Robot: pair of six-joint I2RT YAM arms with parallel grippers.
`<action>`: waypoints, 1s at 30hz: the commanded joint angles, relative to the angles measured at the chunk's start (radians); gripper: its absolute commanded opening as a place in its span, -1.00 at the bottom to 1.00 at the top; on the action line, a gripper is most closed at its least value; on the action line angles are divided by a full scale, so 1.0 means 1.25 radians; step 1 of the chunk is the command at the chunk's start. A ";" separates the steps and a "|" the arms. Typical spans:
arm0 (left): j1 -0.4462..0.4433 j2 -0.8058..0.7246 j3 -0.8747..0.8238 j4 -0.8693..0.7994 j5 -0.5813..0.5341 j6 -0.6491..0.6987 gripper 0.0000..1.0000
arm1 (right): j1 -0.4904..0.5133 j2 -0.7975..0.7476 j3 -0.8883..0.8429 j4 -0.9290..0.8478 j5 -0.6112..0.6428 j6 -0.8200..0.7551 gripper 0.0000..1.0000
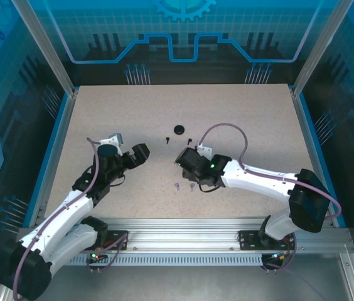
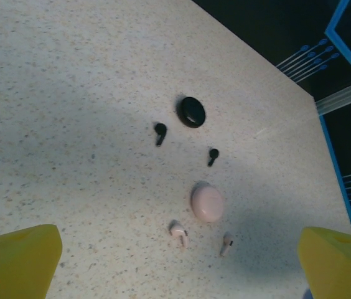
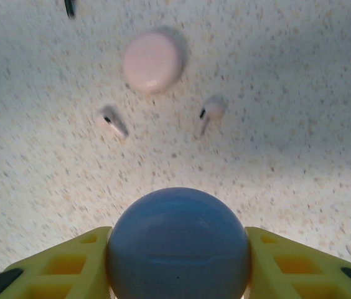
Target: Insert the wireless bluetooth earbuds into the charging case
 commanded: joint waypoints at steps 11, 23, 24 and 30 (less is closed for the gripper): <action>-0.028 0.022 -0.147 0.428 0.209 -0.017 0.97 | -0.075 -0.004 0.096 0.091 -0.066 0.077 -0.19; -0.065 0.138 -0.189 0.666 0.300 -0.049 0.97 | -0.115 0.064 0.203 0.114 -0.103 0.169 -0.19; -0.071 0.153 -0.188 0.681 0.299 -0.047 0.97 | -0.115 0.066 0.208 0.116 -0.103 0.176 -0.19; -0.106 0.274 -0.173 0.817 0.285 -0.049 0.89 | -0.116 0.085 0.236 0.125 -0.118 0.196 -0.19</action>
